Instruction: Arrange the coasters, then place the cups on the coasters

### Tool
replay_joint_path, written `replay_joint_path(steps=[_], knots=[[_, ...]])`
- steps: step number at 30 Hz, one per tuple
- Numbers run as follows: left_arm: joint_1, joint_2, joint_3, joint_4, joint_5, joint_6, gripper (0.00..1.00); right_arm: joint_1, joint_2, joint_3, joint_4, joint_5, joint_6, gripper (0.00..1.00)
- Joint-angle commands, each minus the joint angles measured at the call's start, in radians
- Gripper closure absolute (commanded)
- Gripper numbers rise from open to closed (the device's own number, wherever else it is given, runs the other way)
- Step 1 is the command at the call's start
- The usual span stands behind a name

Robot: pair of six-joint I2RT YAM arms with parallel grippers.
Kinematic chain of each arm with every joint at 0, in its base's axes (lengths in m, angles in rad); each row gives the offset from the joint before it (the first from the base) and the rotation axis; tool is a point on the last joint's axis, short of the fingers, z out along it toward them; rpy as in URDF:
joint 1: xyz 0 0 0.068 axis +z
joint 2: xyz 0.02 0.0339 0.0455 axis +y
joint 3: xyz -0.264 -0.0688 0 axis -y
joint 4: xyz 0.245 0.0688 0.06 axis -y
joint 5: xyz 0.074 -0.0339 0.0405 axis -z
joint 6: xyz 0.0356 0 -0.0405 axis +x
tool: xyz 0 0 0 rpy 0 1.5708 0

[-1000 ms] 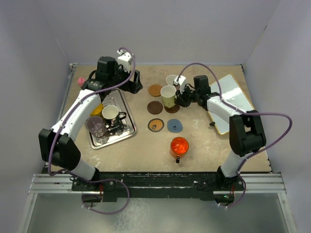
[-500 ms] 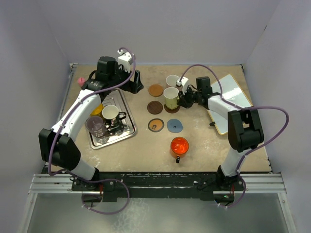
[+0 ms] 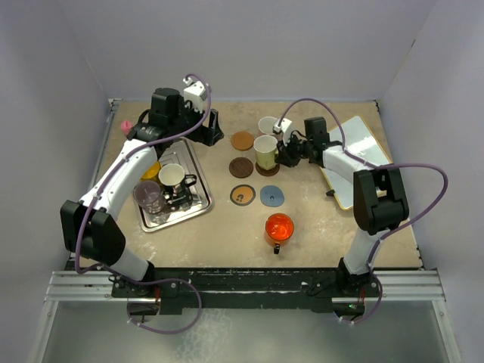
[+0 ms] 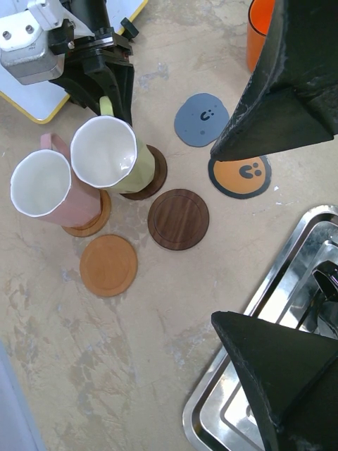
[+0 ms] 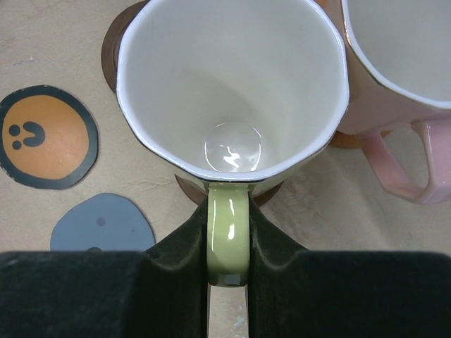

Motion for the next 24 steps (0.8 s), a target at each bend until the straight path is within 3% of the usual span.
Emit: replay_joint_path(steps=[1, 24], knots=[[0.007, -0.028, -0.002, 0.045, 0.028, 0.011, 0.16, -0.002, -0.003, 0.085, 0.011, -0.049, -0.027, 0.94], [0.006, -0.036, -0.001, 0.046, 0.049, 0.004, 0.16, -0.002, -0.039, 0.060, -0.051, -0.009, -0.073, 0.75]])
